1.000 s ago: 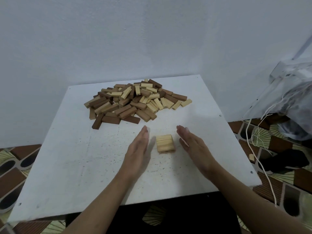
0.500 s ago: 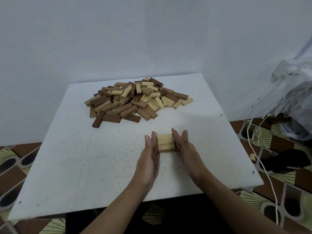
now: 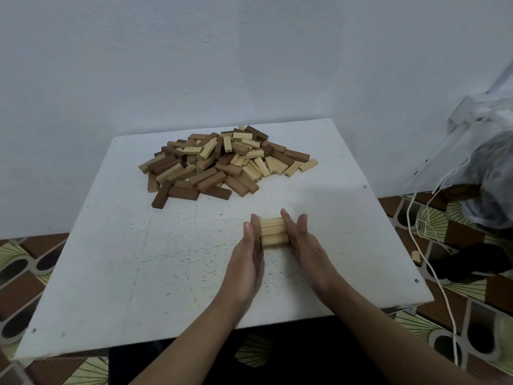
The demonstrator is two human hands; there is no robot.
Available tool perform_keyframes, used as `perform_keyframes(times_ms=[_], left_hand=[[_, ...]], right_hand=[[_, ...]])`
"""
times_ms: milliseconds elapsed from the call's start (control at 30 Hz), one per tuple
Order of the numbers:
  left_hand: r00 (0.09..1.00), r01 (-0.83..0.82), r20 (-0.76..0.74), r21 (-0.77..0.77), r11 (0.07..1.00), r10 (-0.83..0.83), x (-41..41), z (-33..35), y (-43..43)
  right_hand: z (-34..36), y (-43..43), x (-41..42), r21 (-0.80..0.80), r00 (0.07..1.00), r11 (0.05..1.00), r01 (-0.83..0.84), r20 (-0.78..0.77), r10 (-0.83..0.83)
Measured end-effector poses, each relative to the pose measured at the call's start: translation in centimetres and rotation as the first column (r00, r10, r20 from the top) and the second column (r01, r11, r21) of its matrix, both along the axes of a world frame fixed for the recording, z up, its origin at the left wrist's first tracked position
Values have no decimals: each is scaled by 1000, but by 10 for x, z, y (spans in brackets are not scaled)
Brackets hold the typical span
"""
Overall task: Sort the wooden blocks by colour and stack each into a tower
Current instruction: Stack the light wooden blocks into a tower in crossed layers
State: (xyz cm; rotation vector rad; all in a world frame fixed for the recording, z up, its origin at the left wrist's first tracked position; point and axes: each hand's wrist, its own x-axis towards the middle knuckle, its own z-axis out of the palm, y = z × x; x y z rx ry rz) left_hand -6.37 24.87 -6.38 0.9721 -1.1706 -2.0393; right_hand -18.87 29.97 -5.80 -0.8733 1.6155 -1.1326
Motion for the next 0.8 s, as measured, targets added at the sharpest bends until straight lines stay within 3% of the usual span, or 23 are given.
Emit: perform_keyframes(times_ms=[167,233,300,333,400,467,500,633,800], left_hand=[[1000,1,3,-33,999,-1,5,-1,-2],[999,-27,28,-51,998,28,12,1,-7],[968,-16,236,-278,961,85,22,-1,-16],[922,76,374,-437,896,104,28,-5,-21],[759,402,639,-607,685,121,38,-16,-29],[586,632,788,-590,502,188,43,-27,-33],[538,685,816,-570,455,212,44,-28,-34],[462,776,852,-523,352,245,35,-28,-32],[400,808,876,-476,346,270,28,-26,-30]], right_hand=[[-8,-3,-5,-28,999,999,46,23,-46],[-6,-3,-10,-61,993,993,98,-55,-102],[-1,0,-19,-82,972,991,105,-203,-119],[0,2,-25,-65,948,997,48,-311,-66],[-4,6,-37,81,786,982,-169,-590,184],[-13,8,-46,234,582,924,-302,-723,373],[-16,8,-49,258,539,910,-325,-739,403],[-18,7,-47,299,428,869,-395,-777,462],[-16,8,-40,376,319,846,-378,-805,500]])
